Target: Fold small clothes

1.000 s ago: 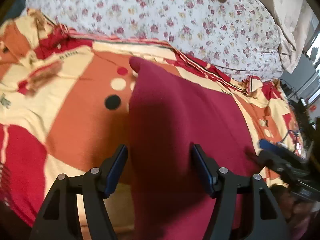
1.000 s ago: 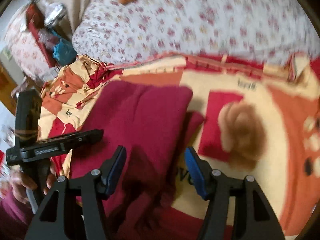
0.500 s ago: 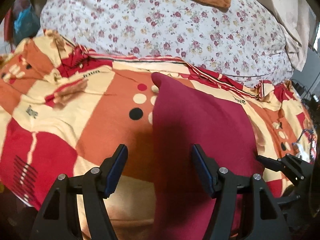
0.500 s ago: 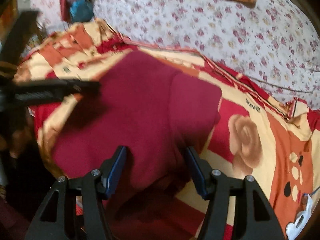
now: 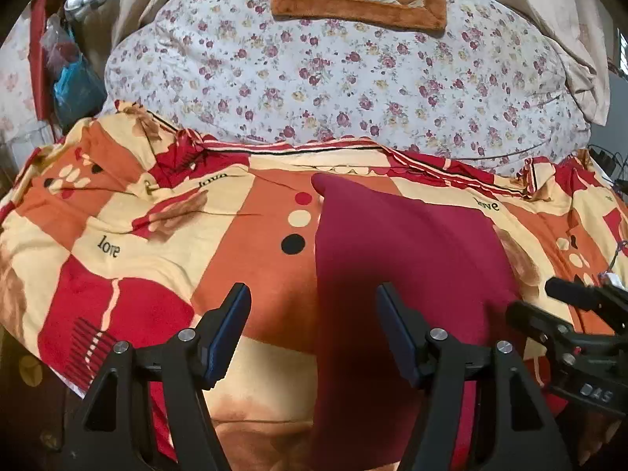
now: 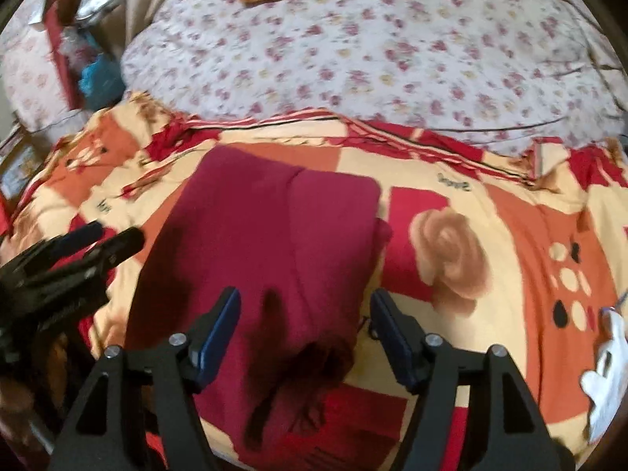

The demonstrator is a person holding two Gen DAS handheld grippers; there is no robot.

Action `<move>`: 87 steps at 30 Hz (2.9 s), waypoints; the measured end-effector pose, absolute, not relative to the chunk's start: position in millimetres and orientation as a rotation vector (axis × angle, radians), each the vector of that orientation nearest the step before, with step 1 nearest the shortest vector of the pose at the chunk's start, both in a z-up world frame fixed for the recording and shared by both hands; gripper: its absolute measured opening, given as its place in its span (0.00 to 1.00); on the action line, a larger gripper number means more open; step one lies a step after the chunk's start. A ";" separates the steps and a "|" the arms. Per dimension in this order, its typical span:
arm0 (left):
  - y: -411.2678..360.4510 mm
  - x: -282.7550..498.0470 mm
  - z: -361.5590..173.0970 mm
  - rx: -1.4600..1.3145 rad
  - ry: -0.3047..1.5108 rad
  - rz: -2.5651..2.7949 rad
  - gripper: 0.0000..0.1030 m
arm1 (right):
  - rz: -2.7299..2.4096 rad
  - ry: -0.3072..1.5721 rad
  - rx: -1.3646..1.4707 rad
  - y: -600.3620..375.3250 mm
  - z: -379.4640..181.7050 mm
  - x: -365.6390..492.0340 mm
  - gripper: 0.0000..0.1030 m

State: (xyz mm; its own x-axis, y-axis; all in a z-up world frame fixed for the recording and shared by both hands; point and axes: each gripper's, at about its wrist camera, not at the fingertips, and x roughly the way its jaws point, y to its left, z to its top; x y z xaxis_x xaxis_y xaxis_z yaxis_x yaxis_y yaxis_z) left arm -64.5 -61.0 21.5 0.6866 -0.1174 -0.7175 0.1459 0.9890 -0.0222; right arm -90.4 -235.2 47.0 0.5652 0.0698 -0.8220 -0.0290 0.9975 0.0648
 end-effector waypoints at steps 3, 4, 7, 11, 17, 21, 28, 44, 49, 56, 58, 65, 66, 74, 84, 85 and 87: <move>-58.9 -70.6 26.9 0.018 0.784 -0.161 0.45 | 0.013 0.953 0.020 -229.7 49.0 -88.5 0.74; -57.4 -72.0 29.0 0.009 0.776 -0.163 0.44 | -0.003 0.948 0.017 -228.9 49.1 -89.0 0.75; -53.0 -75.7 34.6 -0.013 0.750 -0.163 0.44 | -0.048 0.931 0.021 -228.1 50.5 -90.7 0.77; -52.3 -78.3 39.5 -0.007 0.727 -0.149 0.45 | -0.067 0.928 0.022 -227.7 53.4 -92.5 0.79; -55.0 -81.4 41.3 -0.011 0.719 -0.149 0.45 | -0.078 0.915 0.029 -229.1 59.2 -97.7 0.82; -59.1 -82.6 40.7 0.005 0.719 -0.140 0.45 | -0.085 0.905 0.030 -231.9 63.2 -100.4 0.82; -59.8 -81.8 35.0 -0.046 0.757 -0.194 0.44 | -0.095 0.903 0.038 -235.1 67.1 -101.8 0.83; -45.8 -79.5 29.6 -0.053 0.766 -0.143 0.44 | -0.086 0.928 0.034 -229.0 58.1 -95.9 0.83; -45.2 -78.8 29.6 -0.050 0.767 -0.141 0.44 | -0.078 0.932 0.031 -226.5 55.9 -94.9 0.83; -44.8 -78.4 29.5 -0.052 0.766 -0.143 0.44 | -0.068 0.937 0.032 -223.2 53.7 -93.5 0.83; -45.0 -78.2 29.6 -0.051 0.766 -0.143 0.44 | -0.065 0.941 0.033 -222.8 52.2 -93.2 0.83; -49.9 -73.7 29.0 -0.015 0.766 -0.163 0.44 | -0.074 0.936 0.046 -228.7 51.7 -93.4 0.83; -52.0 -73.1 28.8 -0.011 0.768 -0.168 0.44 | -0.075 0.936 0.050 -230.2 51.3 -93.5 0.83; -73.8 -69.2 24.4 0.023 0.788 -0.192 0.44 | -0.088 0.947 0.065 -245.2 45.5 -94.8 0.83; -89.8 -60.1 16.5 0.045 0.813 -0.206 0.44 | -0.108 0.958 0.099 -264.7 36.0 -88.3 0.83; -89.4 -59.2 16.2 0.043 0.814 -0.205 0.44 | -0.108 0.960 0.101 -264.5 35.2 -87.9 0.83; -89.2 -58.1 16.4 0.038 0.816 -0.203 0.44 | -0.104 0.964 0.101 -263.8 34.0 -86.1 0.83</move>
State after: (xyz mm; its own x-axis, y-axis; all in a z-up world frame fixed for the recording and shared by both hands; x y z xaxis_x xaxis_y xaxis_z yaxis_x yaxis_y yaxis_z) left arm -58.1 -89.2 16.4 0.6670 -0.1653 -0.7265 0.1945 0.9799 -0.0444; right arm -86.1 -263.8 34.0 0.5664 -0.0434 -0.8230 0.1329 0.9904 0.0392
